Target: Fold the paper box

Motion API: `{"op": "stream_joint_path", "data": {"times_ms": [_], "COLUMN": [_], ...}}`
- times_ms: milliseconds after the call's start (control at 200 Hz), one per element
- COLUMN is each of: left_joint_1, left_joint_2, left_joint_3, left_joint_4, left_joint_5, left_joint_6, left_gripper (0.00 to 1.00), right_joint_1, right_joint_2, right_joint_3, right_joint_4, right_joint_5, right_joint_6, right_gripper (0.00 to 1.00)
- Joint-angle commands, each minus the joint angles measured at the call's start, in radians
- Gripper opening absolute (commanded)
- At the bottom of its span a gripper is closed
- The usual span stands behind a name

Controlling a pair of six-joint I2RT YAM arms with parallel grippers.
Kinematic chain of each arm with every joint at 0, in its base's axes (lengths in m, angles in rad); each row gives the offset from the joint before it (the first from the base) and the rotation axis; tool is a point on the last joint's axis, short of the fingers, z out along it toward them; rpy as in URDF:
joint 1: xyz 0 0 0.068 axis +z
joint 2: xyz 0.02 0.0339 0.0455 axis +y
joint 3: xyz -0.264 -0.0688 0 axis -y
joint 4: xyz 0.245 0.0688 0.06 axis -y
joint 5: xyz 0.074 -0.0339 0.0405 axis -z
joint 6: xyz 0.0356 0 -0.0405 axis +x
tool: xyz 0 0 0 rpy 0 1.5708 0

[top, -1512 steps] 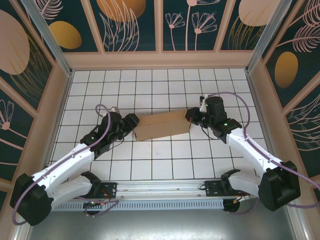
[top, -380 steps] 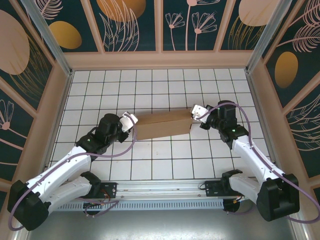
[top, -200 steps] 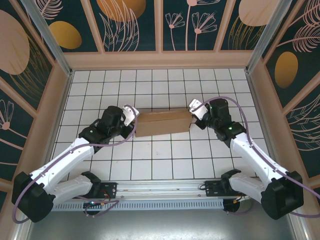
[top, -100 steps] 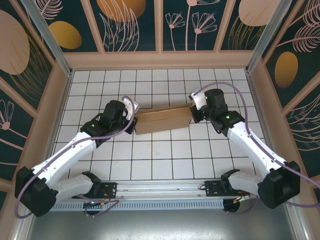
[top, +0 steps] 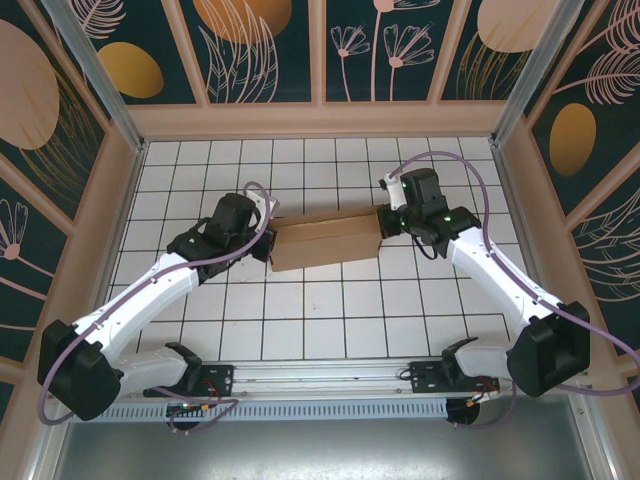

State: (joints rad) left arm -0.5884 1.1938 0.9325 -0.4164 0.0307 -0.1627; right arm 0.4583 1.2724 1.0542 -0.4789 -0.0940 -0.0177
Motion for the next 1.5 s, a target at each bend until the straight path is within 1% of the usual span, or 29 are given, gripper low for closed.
{"op": "stream_joint_path", "data": {"times_ms": [0, 190, 445, 611, 696, 776, 901, 1121, 1351, 1381, 1446, 1496], "left_joint_1": [-0.004, 0.002, 0.004, 0.004, 0.005, 0.003, 0.004, 0.003, 0.004, 0.003, 0.004, 0.003], "left_joint_2": [-0.022, -0.046, -0.073, -0.091, -0.096, -0.101, -0.102, -0.106, -0.117, -0.120, -0.127, -0.139], "left_joint_3": [-0.012, -0.008, -0.037, -0.069, -0.071, -0.069, -0.066, -0.077, -0.074, -0.070, -0.050, -0.036], "left_joint_4": [0.062, 0.043, 0.033, 0.045, 0.042, 0.040, 0.037, 0.040, 0.025, 0.020, 0.006, -0.002], "left_joint_5": [0.074, 0.017, -0.019, -0.028, -0.034, -0.035, -0.037, -0.038, -0.043, -0.049, -0.066, -0.076], "left_joint_6": [0.008, 0.002, -0.005, -0.012, -0.011, -0.010, -0.012, -0.015, -0.022, -0.028, -0.042, -0.051], "left_gripper": [0.00, 0.00, 0.00, 0.00, 0.00, 0.00, 0.00, 0.00, 0.00, 0.06, 0.27, 0.37], "right_joint_1": [0.039, 0.046, 0.049, 0.065, 0.083, 0.109, 0.120, 0.158, 0.190, 0.194, 0.200, 0.201], "right_joint_2": [0.010, 0.007, 0.005, 0.002, -0.004, -0.004, -0.002, -0.016, -0.022, -0.018, -0.012, -0.009], "right_joint_3": [0.023, 0.008, -0.009, -0.036, -0.058, -0.064, -0.059, -0.109, -0.175, -0.174, -0.162, -0.153], "right_joint_4": [-0.043, -0.051, -0.046, -0.046, -0.039, -0.043, -0.048, -0.022, 0.025, 0.022, 0.016, 0.013], "right_joint_5": [-0.064, 0.021, 0.028, 0.068, 0.105, 0.176, 0.221, 0.268, 0.267, 0.269, 0.278, 0.275], "right_joint_6": [0.013, -0.019, -0.011, 0.023, 0.025, 0.023, 0.029, 0.050, 0.080, 0.082, 0.084, 0.085], "right_gripper": [0.00, 0.00, 0.00, 0.00, 0.00, 0.00, 0.00, 0.00, 0.00, 0.00, 0.00, 0.00]}}
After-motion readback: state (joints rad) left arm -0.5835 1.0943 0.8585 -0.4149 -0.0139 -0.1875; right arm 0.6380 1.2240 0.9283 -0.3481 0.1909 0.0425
